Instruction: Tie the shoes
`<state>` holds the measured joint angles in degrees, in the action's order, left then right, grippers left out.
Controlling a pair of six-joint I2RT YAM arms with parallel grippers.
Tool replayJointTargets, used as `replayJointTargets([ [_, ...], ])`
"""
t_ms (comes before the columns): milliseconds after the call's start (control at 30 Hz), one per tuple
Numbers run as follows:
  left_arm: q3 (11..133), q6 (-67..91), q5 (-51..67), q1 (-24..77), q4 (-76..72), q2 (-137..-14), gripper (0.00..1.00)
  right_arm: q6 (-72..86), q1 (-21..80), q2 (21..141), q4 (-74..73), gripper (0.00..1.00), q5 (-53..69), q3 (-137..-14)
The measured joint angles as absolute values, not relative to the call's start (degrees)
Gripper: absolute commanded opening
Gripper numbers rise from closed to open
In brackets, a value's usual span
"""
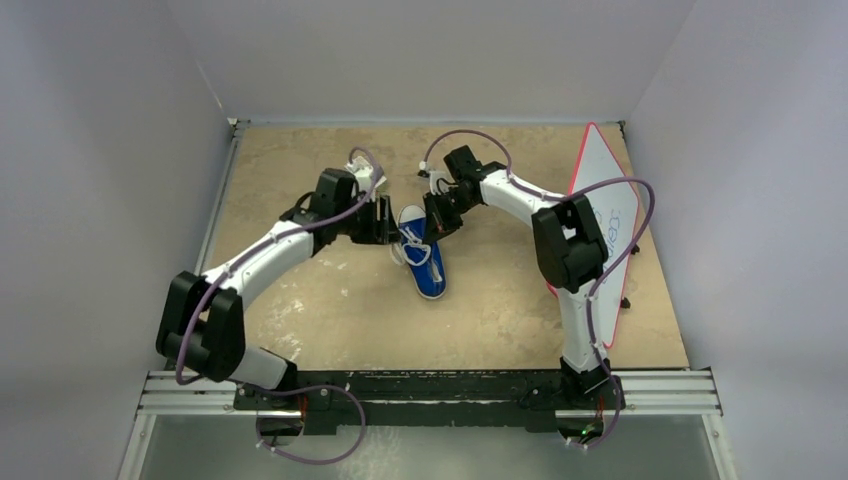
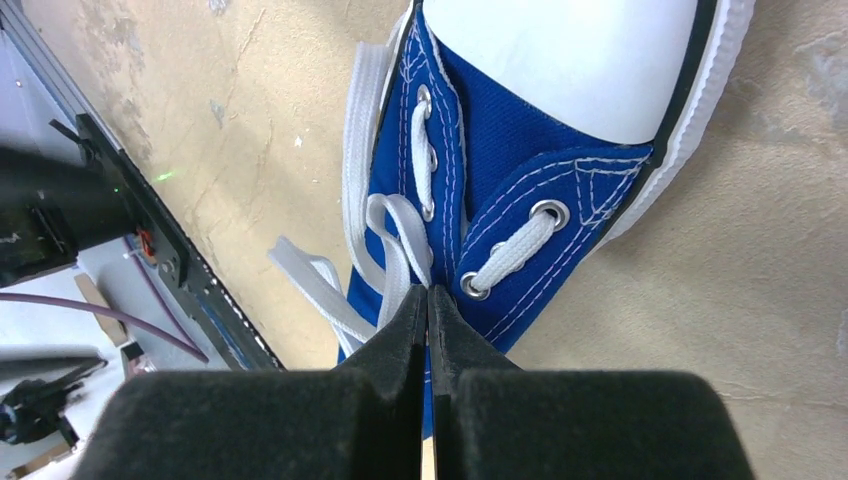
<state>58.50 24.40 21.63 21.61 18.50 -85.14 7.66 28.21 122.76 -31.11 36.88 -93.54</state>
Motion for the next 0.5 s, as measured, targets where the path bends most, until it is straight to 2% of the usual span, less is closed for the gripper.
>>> replayJointTargets([
  [67, 55.79, 24.40, 22.46, 24.71, 16.21, -82.91, 0.41, 8.03, 28.14, 123.15, -31.38, 0.00, 37.08, -94.06],
  [133, 54.00, 24.49, 23.11, 29.19, 13.80, -82.85, 0.40, 8.36, 28.10, 123.52, -31.44, 0.00, 37.15, -94.28],
  [200, 51.99, 25.12, 24.60, 32.71, 10.33, -83.61, 0.43, 8.56, 28.10, 123.72, -31.53, 0.00, 37.21, -94.28],
  [233, 50.94, 25.87, 25.02, 33.52, 8.56, -83.85, 0.49, 8.60, 28.10, 123.72, -31.57, 0.00, 37.26, -94.28],
  [300, 48.84, 27.18, 25.28, 33.89, 4.54, -84.64, 0.54, 8.60, 28.10, 123.72, -31.57, 0.00, 37.28, -94.28],
  [500, 48.10, 29.82, 19.84, 33.82, -0.67, -86.89, 0.57, 8.58, 28.05, 123.72, -31.59, 0.00, 37.54, -94.28],
])
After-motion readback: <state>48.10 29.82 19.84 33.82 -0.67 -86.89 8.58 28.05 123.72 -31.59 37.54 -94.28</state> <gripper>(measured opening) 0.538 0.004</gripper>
